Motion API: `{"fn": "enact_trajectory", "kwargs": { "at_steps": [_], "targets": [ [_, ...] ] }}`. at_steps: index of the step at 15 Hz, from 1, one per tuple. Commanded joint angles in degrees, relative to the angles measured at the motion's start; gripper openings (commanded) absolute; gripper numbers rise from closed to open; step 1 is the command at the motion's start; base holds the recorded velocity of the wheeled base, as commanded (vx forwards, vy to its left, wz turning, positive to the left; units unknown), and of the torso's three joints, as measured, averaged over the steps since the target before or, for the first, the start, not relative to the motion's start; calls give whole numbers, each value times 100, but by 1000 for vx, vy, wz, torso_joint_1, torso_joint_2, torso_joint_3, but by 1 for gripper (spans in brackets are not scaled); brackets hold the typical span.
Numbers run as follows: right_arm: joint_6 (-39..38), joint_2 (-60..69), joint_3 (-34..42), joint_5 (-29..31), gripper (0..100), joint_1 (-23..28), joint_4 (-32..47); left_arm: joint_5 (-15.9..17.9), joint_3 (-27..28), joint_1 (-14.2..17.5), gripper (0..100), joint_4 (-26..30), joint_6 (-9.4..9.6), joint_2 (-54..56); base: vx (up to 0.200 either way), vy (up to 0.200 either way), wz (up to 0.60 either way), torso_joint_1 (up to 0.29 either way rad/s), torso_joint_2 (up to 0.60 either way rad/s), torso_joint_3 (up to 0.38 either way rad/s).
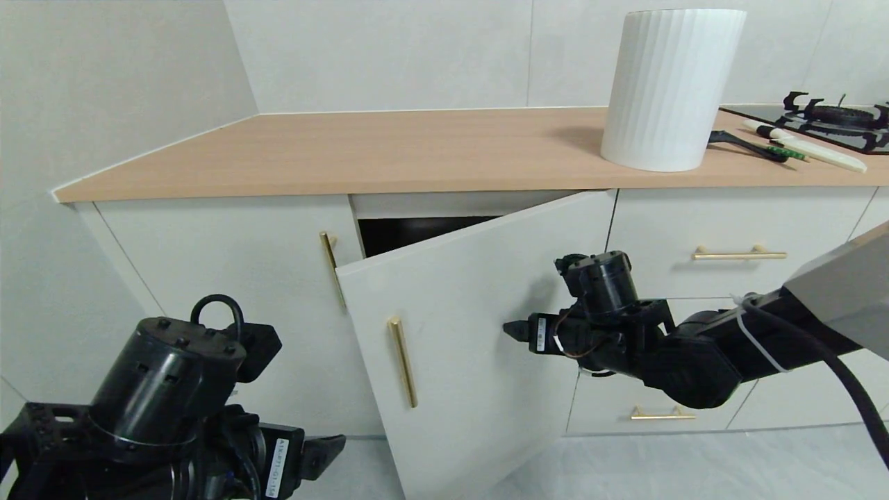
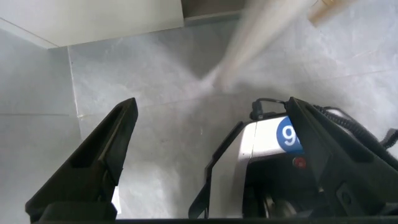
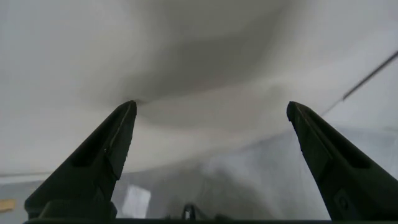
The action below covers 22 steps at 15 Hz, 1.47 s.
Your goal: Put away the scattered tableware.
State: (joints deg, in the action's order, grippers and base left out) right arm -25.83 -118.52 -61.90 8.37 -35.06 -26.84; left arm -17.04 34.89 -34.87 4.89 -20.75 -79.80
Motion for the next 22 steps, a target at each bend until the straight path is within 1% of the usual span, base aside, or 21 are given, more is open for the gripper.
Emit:
{"fn": "enact_trajectory", "kwargs": {
  "at_steps": [1, 4, 6, 7, 9, 11, 14, 18, 20, 22],
  "targets": [
    [-1, -40, -6, 59, 100, -1, -111, -1, -17, -3, 100, 3, 1, -9, 0, 0, 0, 0, 0, 0],
    [-97, -198, -67, 164, 100, -1, -427, 8, -17, -3, 100, 3, 1, -9, 0, 0, 0, 0, 0, 0],
    [-238, -435, -331, 498, 100, -1, -506, 8, -17, -3, 100, 3, 1, -9, 0, 0, 0, 0, 0, 0],
    [-247, -444, -349, 507, 100, -1, -506, 8, -17, -3, 100, 3, 1, -9, 0, 0, 0, 0, 0, 0],
    [-546, -690, -744, 788, 100, -1, -506, 8, -17, -3, 100, 3, -8, -18, 0, 0, 0, 0, 0, 0],
    [-678, -822, -964, 999, 100, 34, -506, 8, -17, -3, 100, -5, -8, -18, 0, 0, 0, 0, 0, 0],
    [-915, -1033, -1324, 1377, 100, 201, -515, 8, -8, -3, 100, -5, -8, -36, 0, 0, 0, 0, 0, 0],
    [-1038, -1121, -1544, 1544, 100, 360, -550, 17, -8, -3, 100, -5, -17, -53, 0, 0, 0, 0, 0, 0],
    [-1108, -1147, -1641, 1746, 100, 395, -699, 17, -8, 6, 100, -5, -26, -53, 0, 0, 0, 0, 0, 0],
    [-1108, -1165, -1658, 1755, 100, 456, -717, 26, -17, -3, 100, -5, -17, -53, 0, 0, 0, 0, 0, 0]
  ]
}}
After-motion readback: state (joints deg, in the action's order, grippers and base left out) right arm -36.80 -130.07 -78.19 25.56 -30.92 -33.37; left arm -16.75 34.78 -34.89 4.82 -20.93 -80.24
